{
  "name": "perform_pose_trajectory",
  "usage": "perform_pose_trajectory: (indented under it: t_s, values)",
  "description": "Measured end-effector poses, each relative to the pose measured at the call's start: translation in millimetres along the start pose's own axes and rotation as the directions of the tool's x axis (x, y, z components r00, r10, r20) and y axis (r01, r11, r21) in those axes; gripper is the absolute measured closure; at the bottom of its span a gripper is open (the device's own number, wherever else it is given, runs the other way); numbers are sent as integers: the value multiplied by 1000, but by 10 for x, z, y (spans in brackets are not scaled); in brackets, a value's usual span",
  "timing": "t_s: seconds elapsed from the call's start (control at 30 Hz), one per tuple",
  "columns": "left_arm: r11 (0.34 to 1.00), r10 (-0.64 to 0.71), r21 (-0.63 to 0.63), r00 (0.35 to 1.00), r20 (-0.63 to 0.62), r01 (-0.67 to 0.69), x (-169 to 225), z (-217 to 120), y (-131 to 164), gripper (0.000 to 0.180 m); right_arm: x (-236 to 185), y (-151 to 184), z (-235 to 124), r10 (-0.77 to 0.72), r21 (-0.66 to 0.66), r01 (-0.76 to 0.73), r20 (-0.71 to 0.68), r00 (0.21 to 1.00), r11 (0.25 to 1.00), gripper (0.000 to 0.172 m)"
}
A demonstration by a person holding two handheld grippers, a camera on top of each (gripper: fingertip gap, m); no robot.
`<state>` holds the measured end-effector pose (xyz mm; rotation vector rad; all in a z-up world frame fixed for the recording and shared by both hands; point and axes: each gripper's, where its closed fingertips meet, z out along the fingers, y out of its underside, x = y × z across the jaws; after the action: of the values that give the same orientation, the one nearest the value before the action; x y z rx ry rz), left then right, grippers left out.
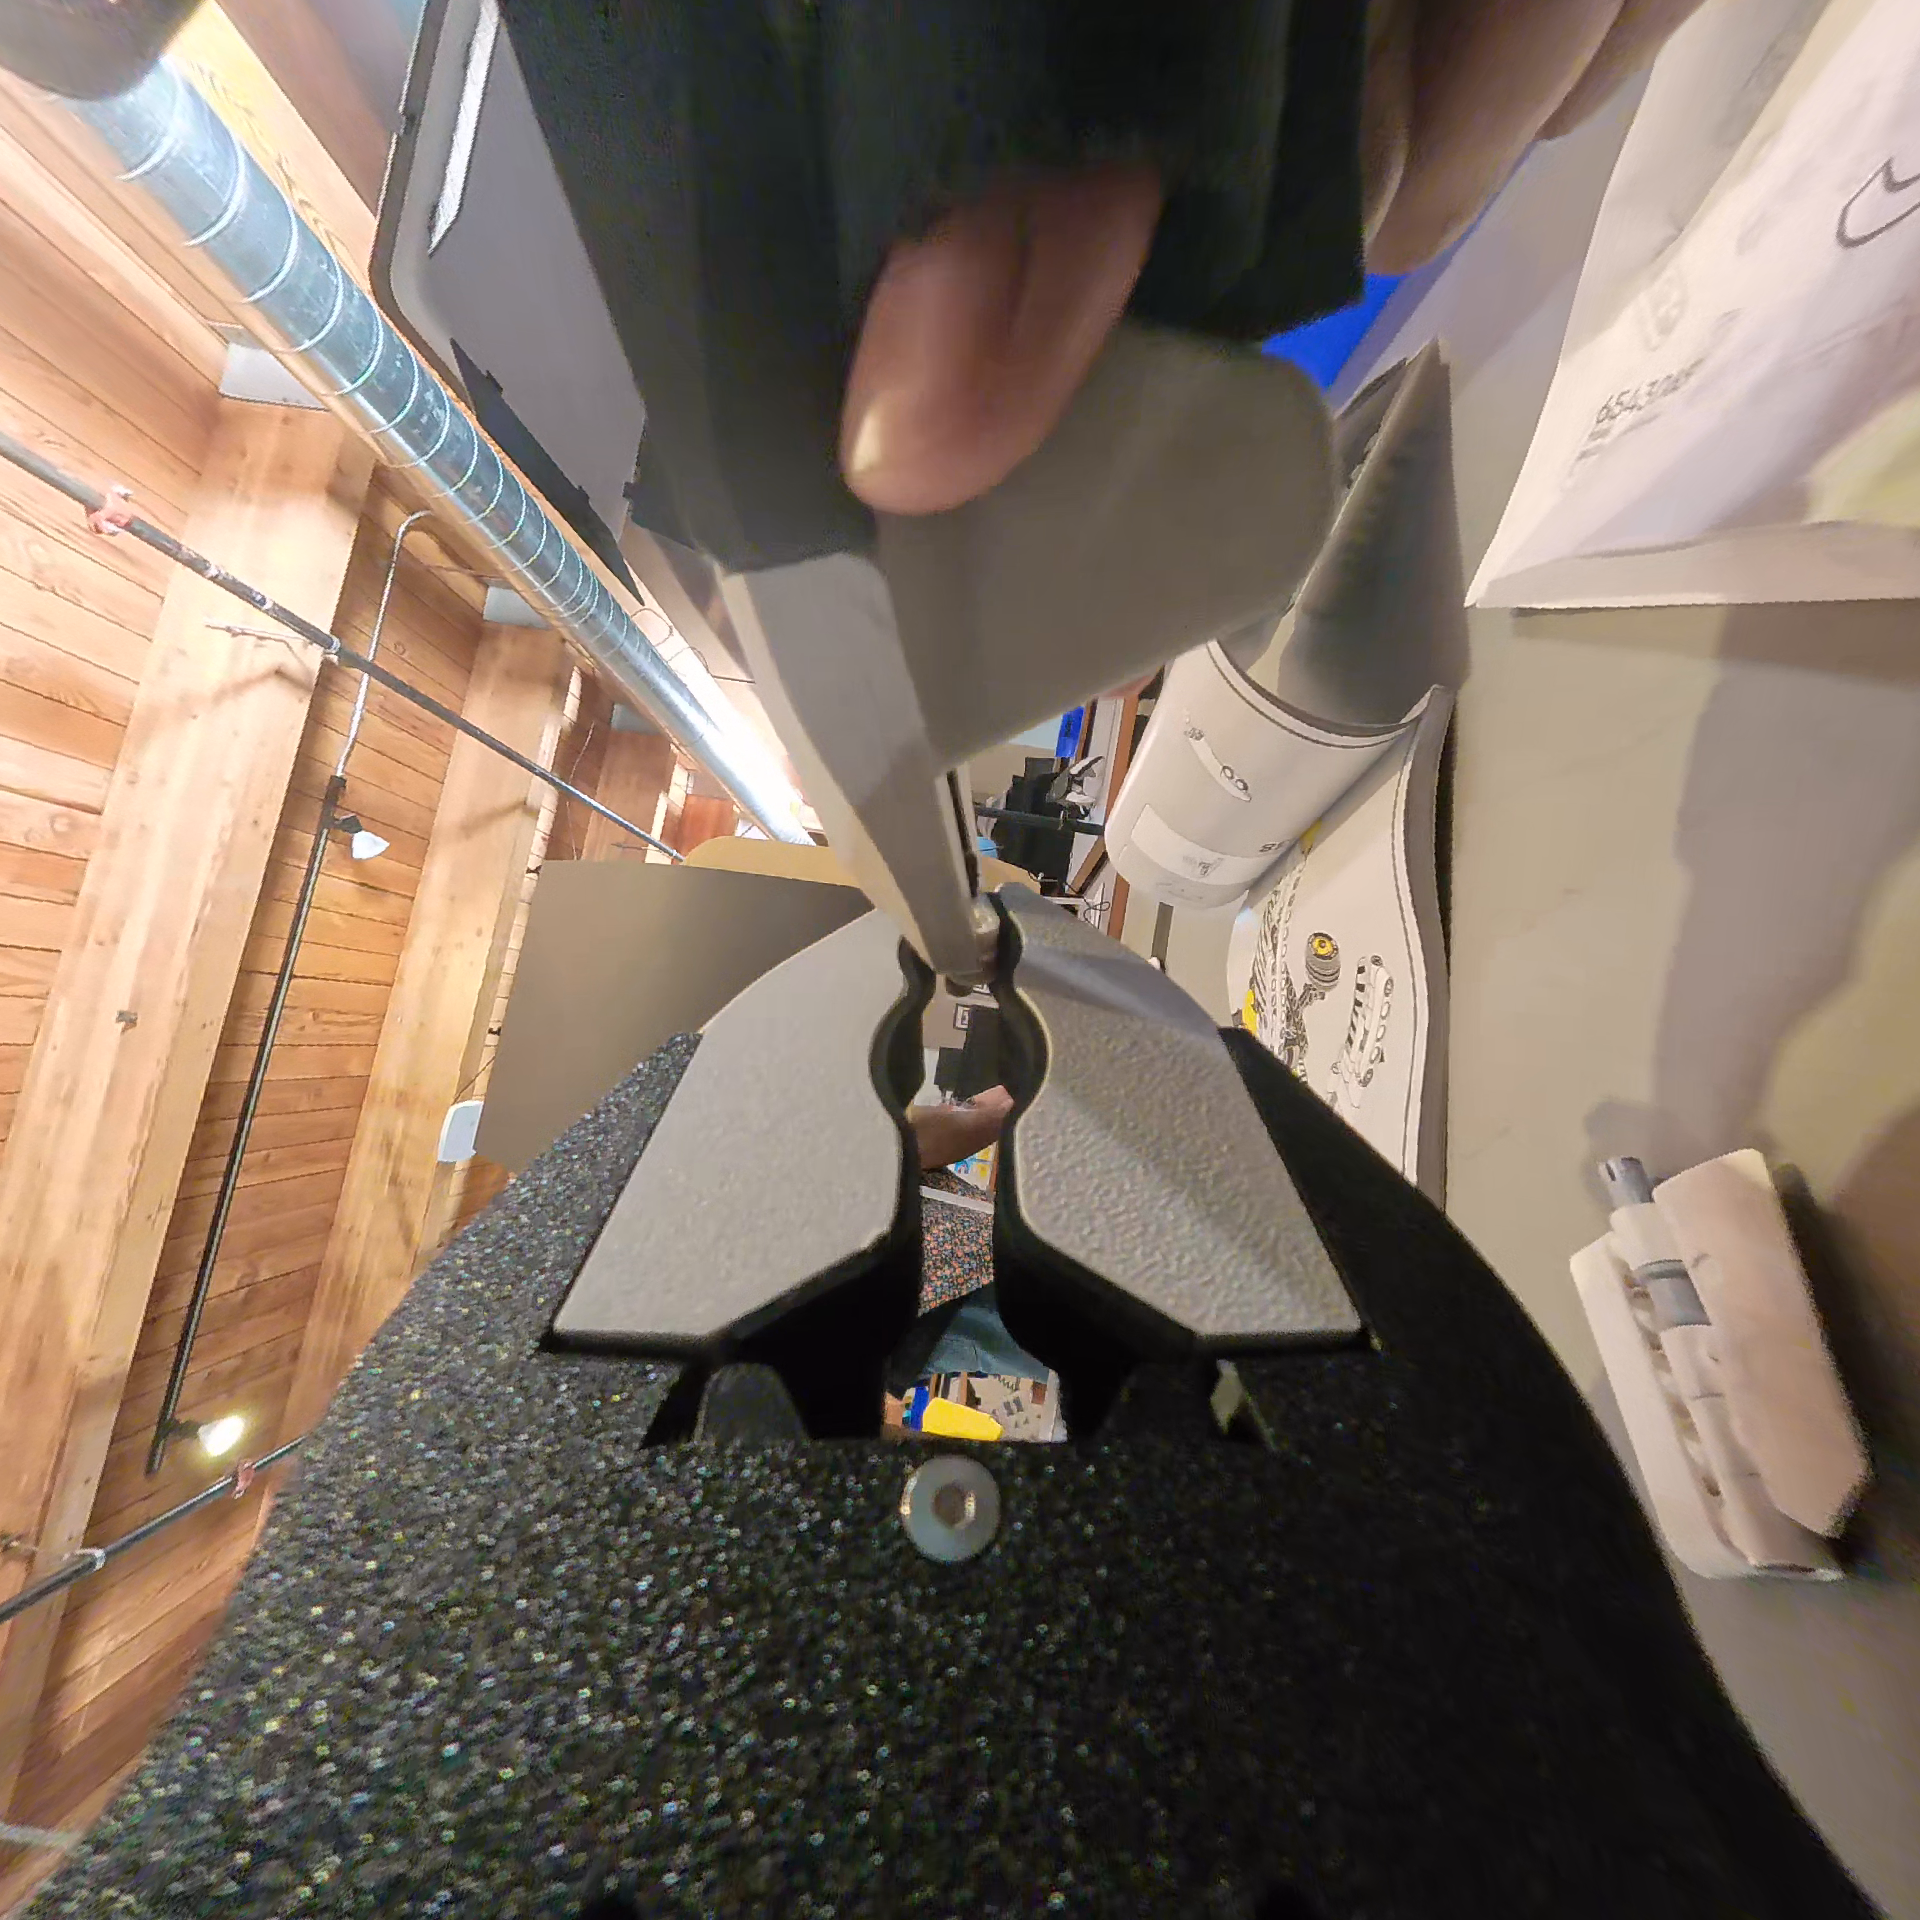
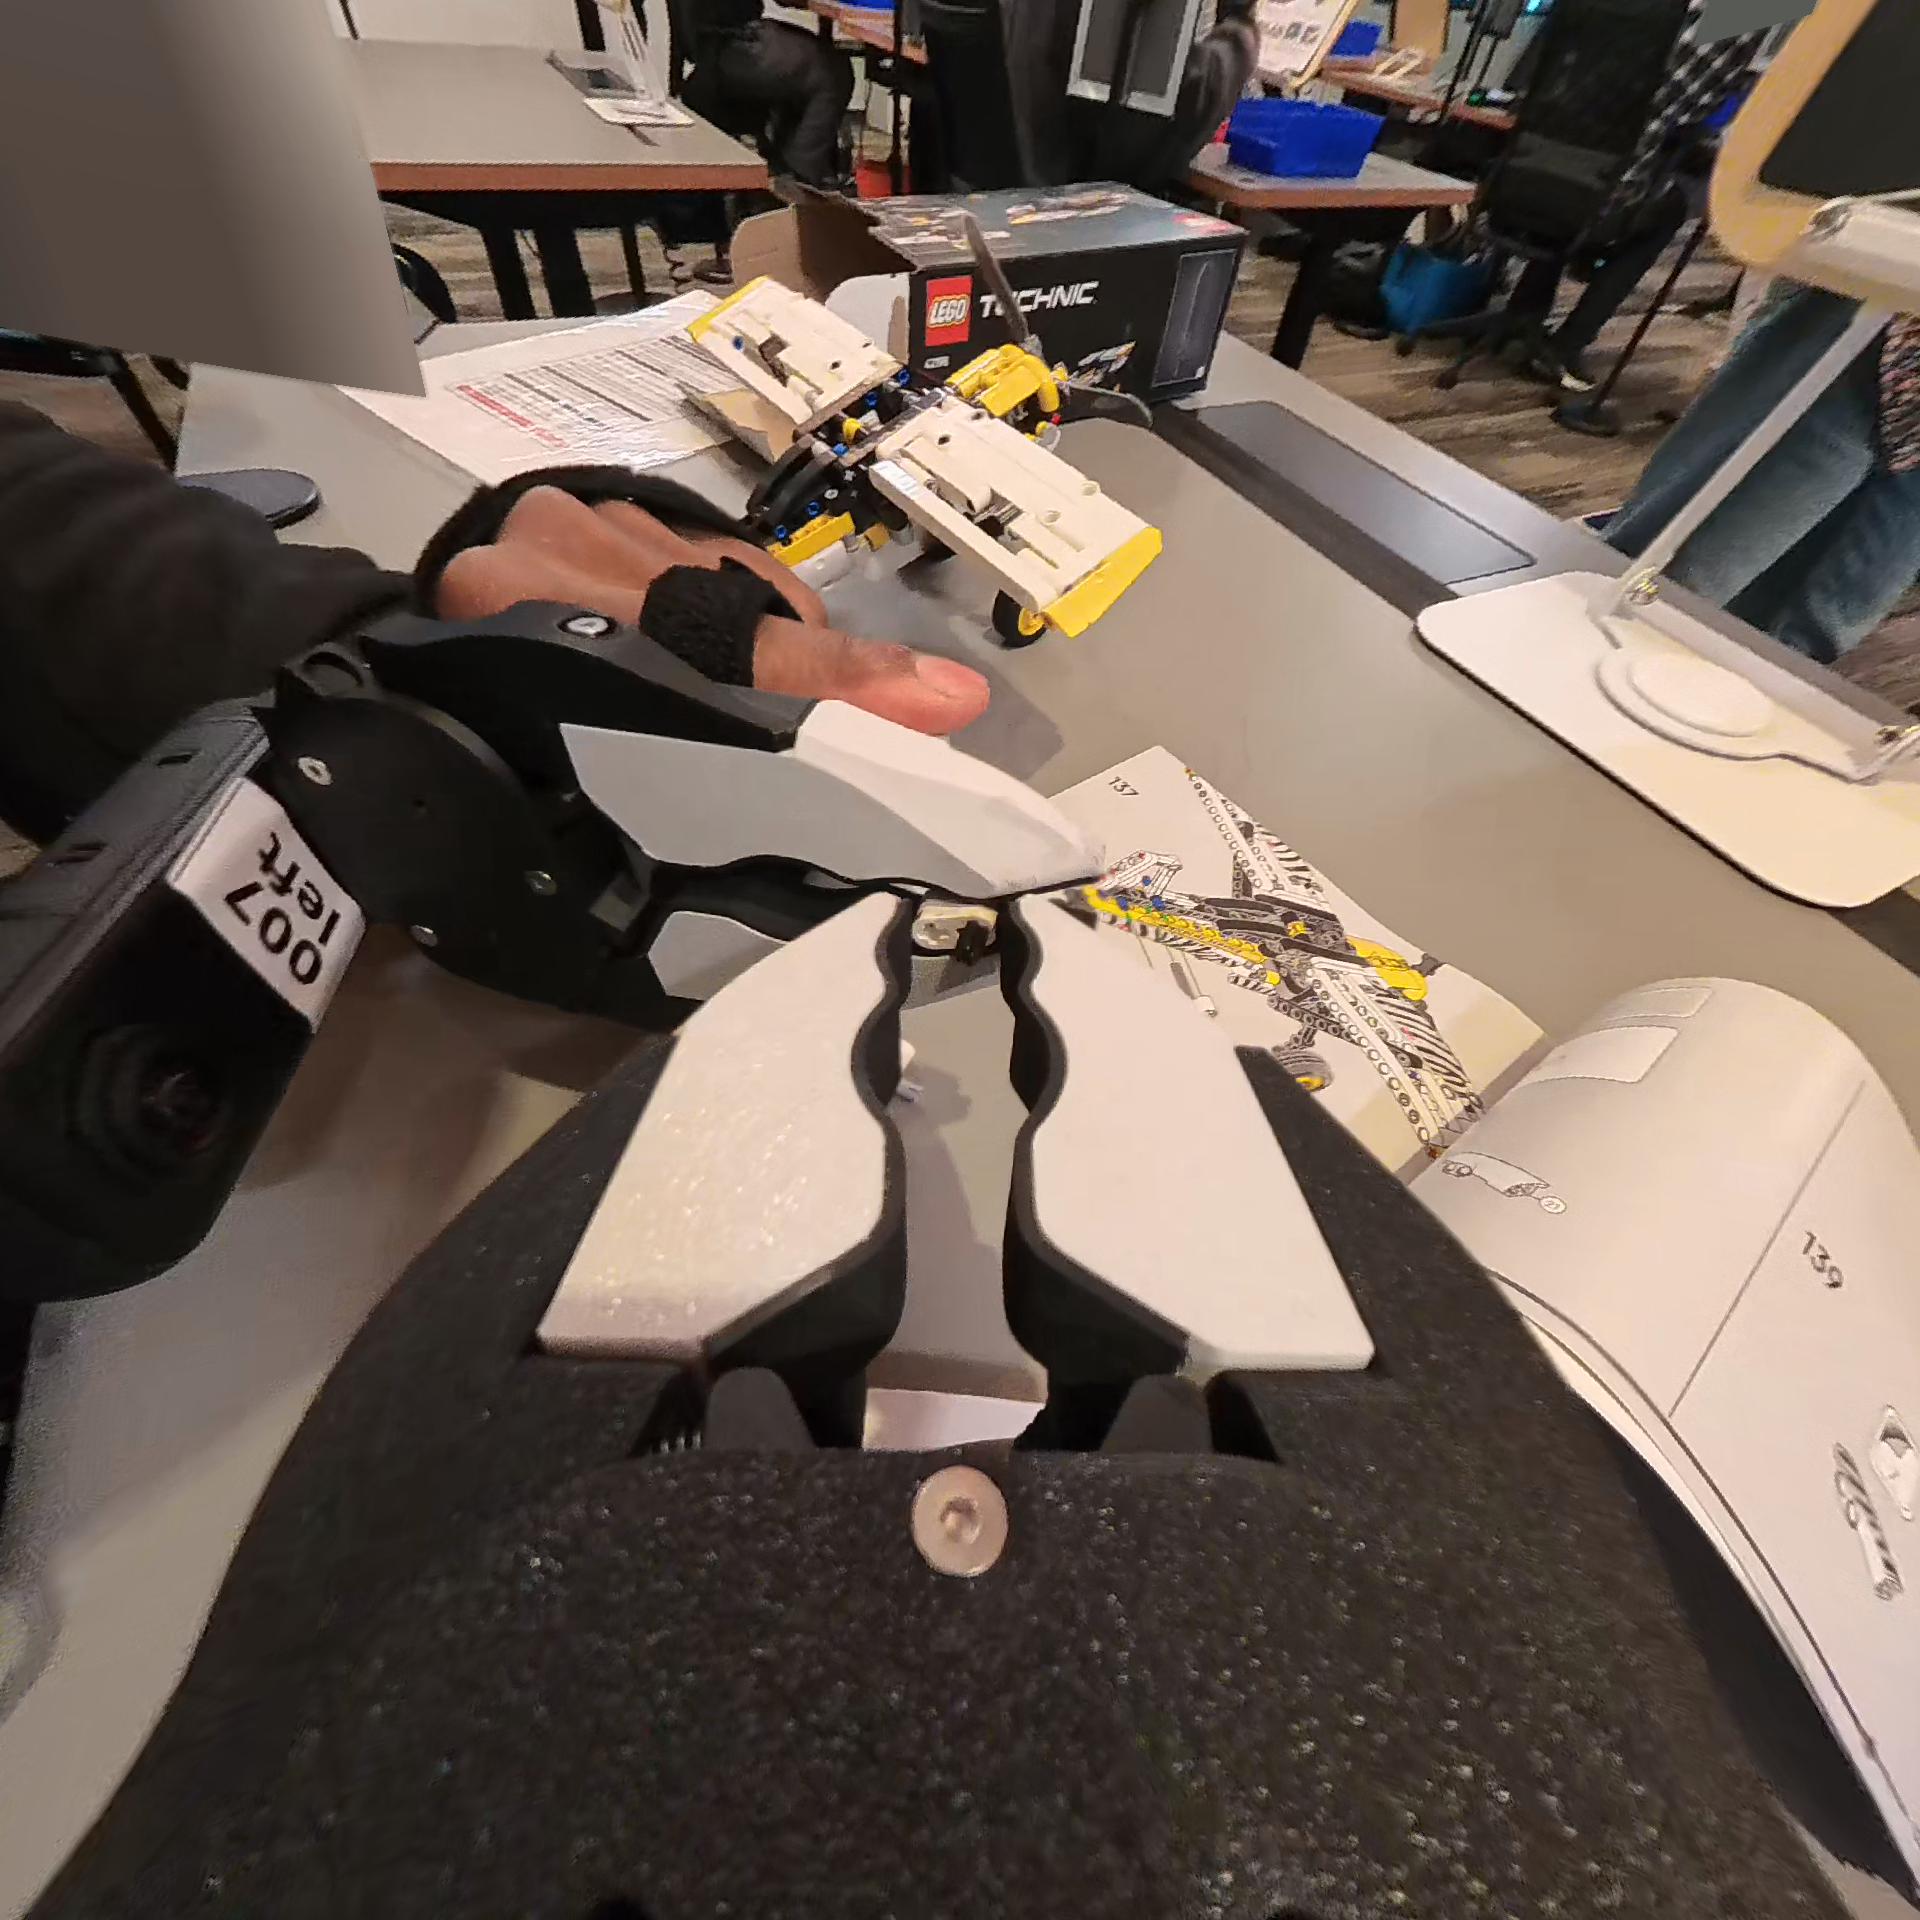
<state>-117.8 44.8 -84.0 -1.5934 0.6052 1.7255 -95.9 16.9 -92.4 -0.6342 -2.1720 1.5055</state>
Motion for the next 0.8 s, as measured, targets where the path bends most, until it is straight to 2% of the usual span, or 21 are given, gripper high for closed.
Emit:
perform_pose_trajectory:
  t_s: [0.17,0.47,0.8]
  values:
    - [1000,-3,15,1000,19,3,-34,1,0,171,2,-24,-30,-2,29,2,-2,1000,1000,157]
    - [1000,18,5,999,36,-18,-42,31,47,163,29,-33,-39,134,52,-137,68,989,989,157]
    - [998,61,20,996,62,-62,-33,41,13,160,14,-52,-40,146,43,-150,73,987,988,157]
